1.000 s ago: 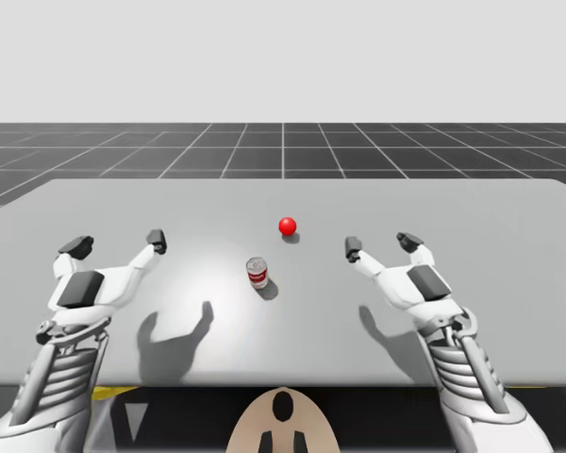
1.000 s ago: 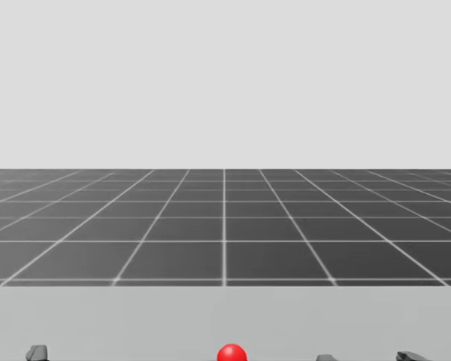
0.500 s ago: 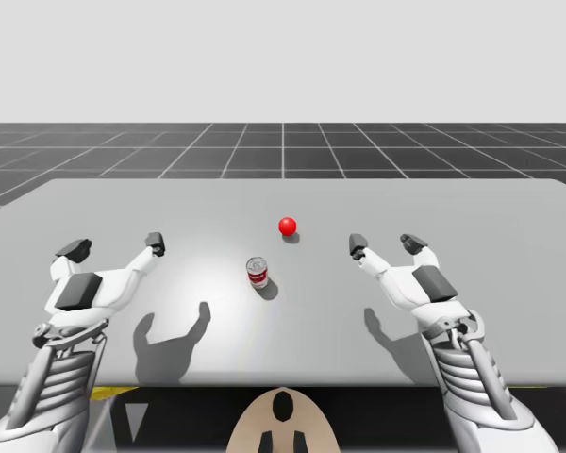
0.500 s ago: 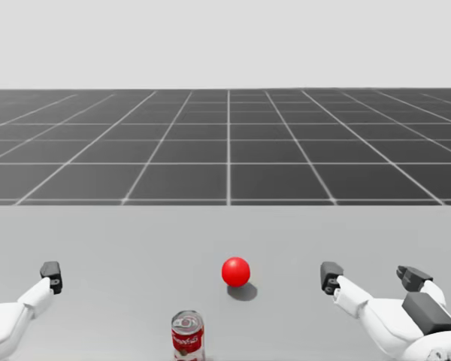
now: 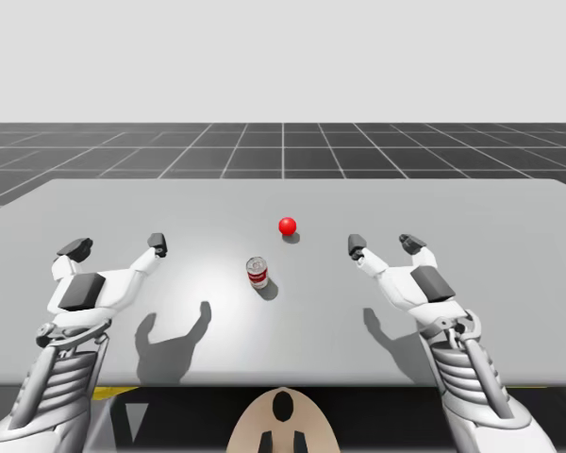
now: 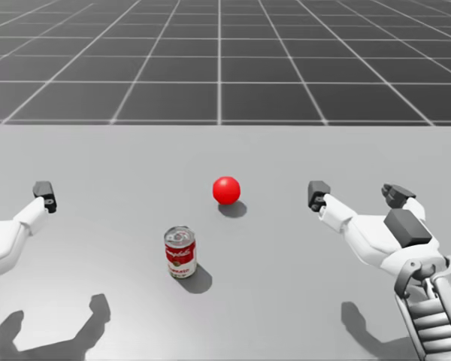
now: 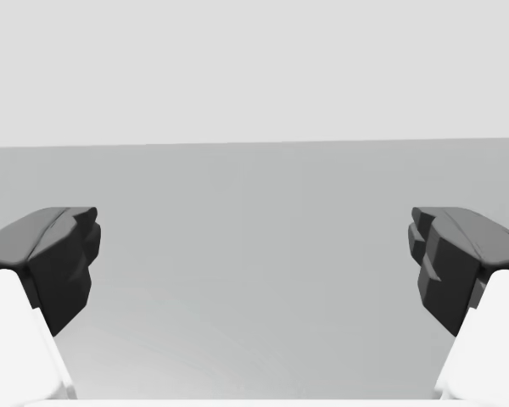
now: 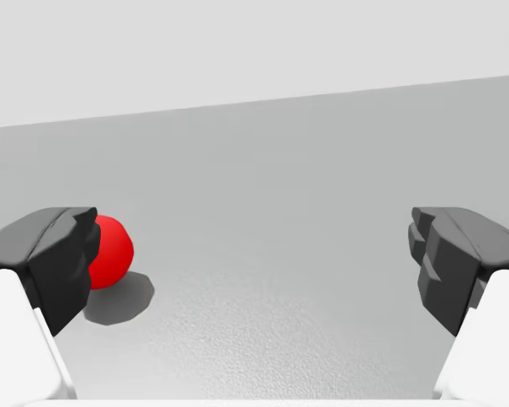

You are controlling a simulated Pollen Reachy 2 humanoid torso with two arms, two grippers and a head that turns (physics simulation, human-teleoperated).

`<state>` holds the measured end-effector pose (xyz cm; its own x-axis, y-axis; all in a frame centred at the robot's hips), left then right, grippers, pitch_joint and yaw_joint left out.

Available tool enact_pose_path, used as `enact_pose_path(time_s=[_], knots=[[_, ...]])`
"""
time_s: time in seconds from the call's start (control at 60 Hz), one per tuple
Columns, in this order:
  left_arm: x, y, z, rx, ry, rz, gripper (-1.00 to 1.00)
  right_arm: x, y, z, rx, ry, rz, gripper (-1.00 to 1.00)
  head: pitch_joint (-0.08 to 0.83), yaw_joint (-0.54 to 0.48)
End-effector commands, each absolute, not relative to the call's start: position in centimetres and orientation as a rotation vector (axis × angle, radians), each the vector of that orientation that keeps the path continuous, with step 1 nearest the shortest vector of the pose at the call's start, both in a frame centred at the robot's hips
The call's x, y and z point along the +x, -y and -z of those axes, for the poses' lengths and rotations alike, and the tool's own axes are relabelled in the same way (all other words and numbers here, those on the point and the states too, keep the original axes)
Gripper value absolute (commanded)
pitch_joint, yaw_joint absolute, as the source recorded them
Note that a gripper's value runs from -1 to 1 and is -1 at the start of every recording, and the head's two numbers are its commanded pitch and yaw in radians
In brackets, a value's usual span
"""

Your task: Watch the red light. When it turns green, pick up the object.

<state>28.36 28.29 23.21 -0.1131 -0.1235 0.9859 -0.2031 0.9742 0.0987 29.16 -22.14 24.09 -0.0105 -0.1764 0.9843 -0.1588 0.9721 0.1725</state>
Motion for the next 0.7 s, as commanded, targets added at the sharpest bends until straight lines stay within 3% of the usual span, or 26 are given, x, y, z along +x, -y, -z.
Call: enact_pose_path(time_s=[0.017,0.7], knots=[[28.35,-28.19,-23.23,0.252,1.692,-0.064,-1.00,29.13,21.74,-23.85,0.282,1.585,0.024,-1.00,0.471,-0.02],[28.24,-28.05,-23.14,0.258,1.692,-0.053,-1.00,29.09,21.60,-23.70,0.273,1.587,0.010,-1.00,0.480,-0.02]])
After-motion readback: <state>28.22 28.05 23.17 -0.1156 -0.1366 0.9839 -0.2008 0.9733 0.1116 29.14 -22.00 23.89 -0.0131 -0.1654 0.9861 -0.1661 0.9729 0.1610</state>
